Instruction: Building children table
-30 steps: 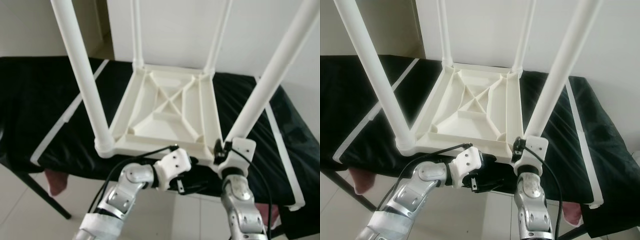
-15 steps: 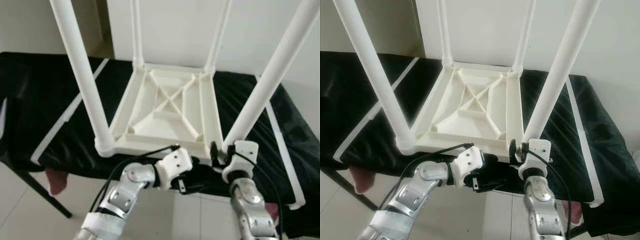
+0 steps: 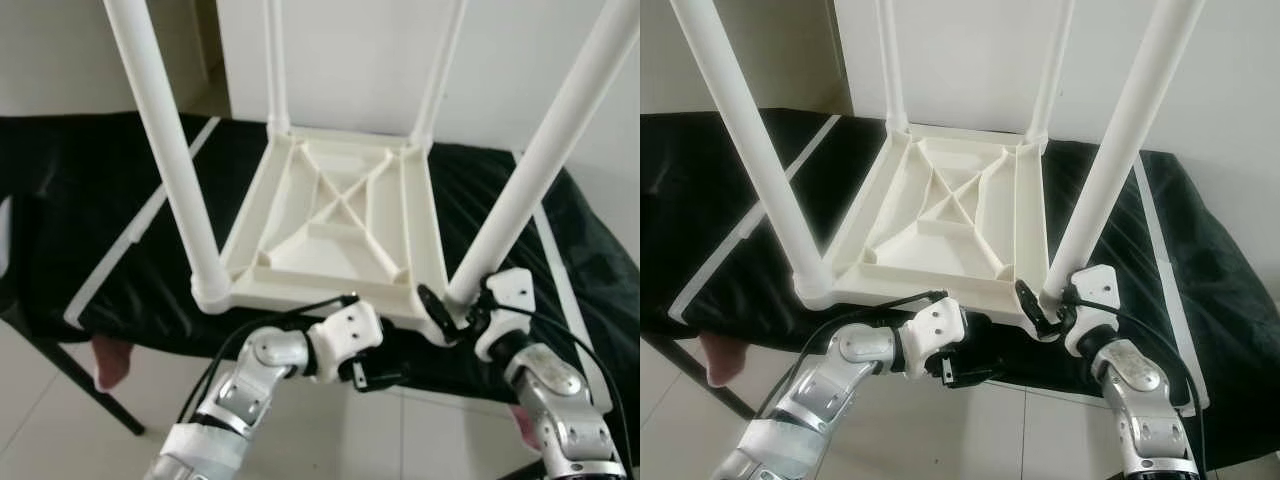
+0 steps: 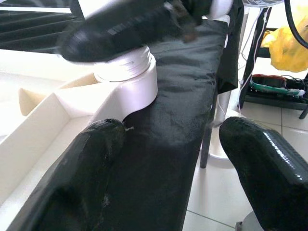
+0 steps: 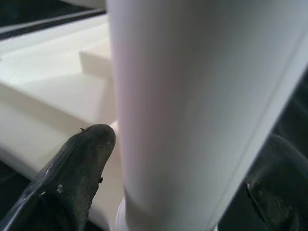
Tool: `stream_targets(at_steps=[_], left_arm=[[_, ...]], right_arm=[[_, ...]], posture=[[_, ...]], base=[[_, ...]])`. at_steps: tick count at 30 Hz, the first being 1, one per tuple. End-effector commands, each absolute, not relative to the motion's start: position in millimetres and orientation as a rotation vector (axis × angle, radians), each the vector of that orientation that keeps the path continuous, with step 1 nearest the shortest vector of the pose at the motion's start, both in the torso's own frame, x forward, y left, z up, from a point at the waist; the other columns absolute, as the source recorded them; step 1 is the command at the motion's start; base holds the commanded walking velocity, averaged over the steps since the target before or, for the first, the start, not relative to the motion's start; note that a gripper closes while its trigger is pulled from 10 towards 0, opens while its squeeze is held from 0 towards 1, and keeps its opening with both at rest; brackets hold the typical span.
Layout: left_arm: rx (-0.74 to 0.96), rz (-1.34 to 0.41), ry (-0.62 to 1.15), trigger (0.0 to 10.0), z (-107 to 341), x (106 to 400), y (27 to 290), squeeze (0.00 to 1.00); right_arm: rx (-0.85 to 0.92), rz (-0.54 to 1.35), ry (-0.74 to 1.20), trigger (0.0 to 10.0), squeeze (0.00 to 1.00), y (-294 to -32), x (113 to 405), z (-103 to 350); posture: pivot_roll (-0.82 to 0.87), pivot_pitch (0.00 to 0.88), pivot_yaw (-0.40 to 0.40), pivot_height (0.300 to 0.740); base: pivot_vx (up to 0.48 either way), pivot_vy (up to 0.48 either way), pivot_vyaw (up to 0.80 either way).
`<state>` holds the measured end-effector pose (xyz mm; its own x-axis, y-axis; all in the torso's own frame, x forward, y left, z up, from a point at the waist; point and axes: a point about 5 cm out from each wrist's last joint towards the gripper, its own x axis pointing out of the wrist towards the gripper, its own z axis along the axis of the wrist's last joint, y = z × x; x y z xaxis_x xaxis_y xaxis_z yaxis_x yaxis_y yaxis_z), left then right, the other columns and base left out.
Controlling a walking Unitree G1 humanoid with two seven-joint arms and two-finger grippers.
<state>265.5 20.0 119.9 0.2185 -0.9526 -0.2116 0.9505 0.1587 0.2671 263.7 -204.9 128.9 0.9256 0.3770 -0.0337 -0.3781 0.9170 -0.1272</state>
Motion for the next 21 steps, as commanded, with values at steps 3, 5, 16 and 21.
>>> stream_targets(at_steps=[3,5,16,21], left_arm=[[0.384,-1.28,-0.02,10.0,119.3,268.1,20.7,0.0],[0.383,-1.281,-0.021,10.0,119.4,268.1,20.4,0.0],[0.389,-1.29,-0.019,10.0,119.6,267.8,20.3,0.0],[0.389,-1.296,-0.018,10.0,119.3,266.9,20.2,0.0]], right_arm=[[-0.151,0.453,0.043,4.9,0.0,-207.2,259.6,121.1],[-0.146,0.465,0.059,4.5,0.0,-209.0,258.6,118.1],[-0.122,0.48,0.057,0.0,0.0,-209.6,256.7,116.6],[-0.11,0.428,0.047,10.0,0.0,-209.7,255.7,118.0]], posture=[[-0.03,0.017,-0.021,0.74],[-0.03,0.017,-0.02,0.74],[-0.04,0.018,-0.009,0.74],[-0.04,0.023,-0.006,0.74]], base=[[0.0,0.0,0.0],[0.0,0.0,0.0],[0.0,0.0,0.0],[0.0,0.0,0.0]])
